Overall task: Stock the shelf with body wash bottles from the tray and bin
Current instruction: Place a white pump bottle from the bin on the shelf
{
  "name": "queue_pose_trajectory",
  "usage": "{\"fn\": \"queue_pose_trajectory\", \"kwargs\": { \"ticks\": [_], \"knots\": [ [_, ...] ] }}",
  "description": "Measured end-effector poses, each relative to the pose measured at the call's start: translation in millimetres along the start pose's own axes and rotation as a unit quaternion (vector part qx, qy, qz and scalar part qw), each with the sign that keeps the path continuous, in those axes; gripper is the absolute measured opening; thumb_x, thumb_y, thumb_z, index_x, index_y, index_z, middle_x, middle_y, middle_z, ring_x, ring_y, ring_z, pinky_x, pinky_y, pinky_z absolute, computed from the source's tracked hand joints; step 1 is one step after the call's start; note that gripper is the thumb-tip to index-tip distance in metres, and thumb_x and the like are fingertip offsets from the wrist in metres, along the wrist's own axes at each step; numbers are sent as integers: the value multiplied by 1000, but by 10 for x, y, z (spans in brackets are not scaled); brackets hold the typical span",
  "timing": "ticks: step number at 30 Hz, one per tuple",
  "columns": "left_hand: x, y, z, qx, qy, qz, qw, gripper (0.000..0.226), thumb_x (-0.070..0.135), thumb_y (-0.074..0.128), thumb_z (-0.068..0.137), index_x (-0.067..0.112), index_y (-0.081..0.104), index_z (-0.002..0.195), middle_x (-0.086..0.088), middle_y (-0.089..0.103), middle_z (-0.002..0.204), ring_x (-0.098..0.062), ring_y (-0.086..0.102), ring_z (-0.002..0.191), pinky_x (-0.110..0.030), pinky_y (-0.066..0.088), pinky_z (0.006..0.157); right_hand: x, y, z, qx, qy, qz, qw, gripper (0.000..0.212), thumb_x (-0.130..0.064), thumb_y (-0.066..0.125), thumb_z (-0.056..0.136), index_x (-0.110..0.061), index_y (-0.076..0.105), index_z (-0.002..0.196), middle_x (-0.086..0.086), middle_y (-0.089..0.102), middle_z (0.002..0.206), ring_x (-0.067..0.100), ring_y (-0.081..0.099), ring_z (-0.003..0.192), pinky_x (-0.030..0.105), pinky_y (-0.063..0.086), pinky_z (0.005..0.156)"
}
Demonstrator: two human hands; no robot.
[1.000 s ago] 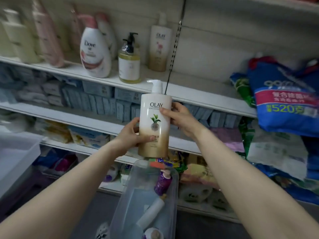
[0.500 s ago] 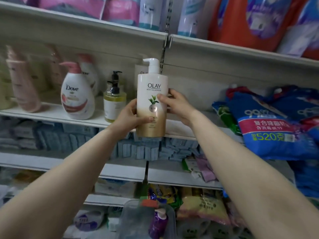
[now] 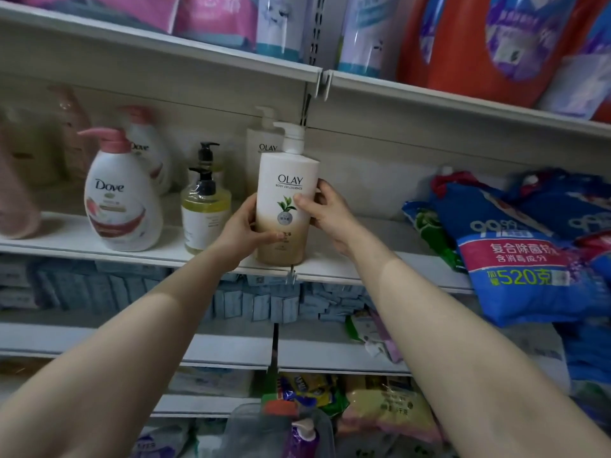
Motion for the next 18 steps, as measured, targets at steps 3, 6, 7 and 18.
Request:
{"fn": "queue_pose_trajectory", "kwargs": {
  "ticks": [3, 6, 7, 18],
  "knots": [
    [-11, 9, 1, -1, 5, 8, 1000, 86, -4, 79, 71, 33, 42, 139, 3, 63, 126, -15, 60, 116, -39, 55, 92, 5, 4, 4, -3, -6, 1, 1000, 48, -17, 69, 92, -16, 50, 136, 11, 65, 125, 27, 64, 114, 48, 55, 96],
    [-12, 17, -26, 9, 13, 32, 999, 88, -2, 79, 71, 30, 39, 142, 4, 61, 128, -14, 59, 117, -36, 55, 91, 38, 0, -21, -2, -1, 12, 1000, 51, -17, 69, 93, -15, 48, 139, 11, 64, 127, 27, 63, 116, 47, 55, 97],
    [-21, 17, -34, 14, 14, 43, 999, 89, 0, 80, 71, 31, 38, 142, 5, 61, 128, -13, 59, 117, -36, 55, 91, 56, -2, -42, -2, 1, 16, 1000, 52, -18, 69, 92, -15, 47, 139, 11, 64, 127, 27, 63, 117, 48, 55, 97],
    [91, 42, -368, 126, 16, 178, 976, 72, 5, 76, 77, 27, 43, 138, 5, 60, 127, -16, 57, 116, -37, 52, 96, 164, -51, -348, 14, 31, -15, 999, 45, -17, 61, 98, -14, 45, 141, 8, 57, 135, 23, 58, 120, 44, 54, 98]
  ]
}}
Point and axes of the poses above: each hand's wrist, its own z-axis towards the middle knuckle, its own y-axis out of the palm, x = y × z, the point moved 10 cm from there along z, towards the middle knuckle
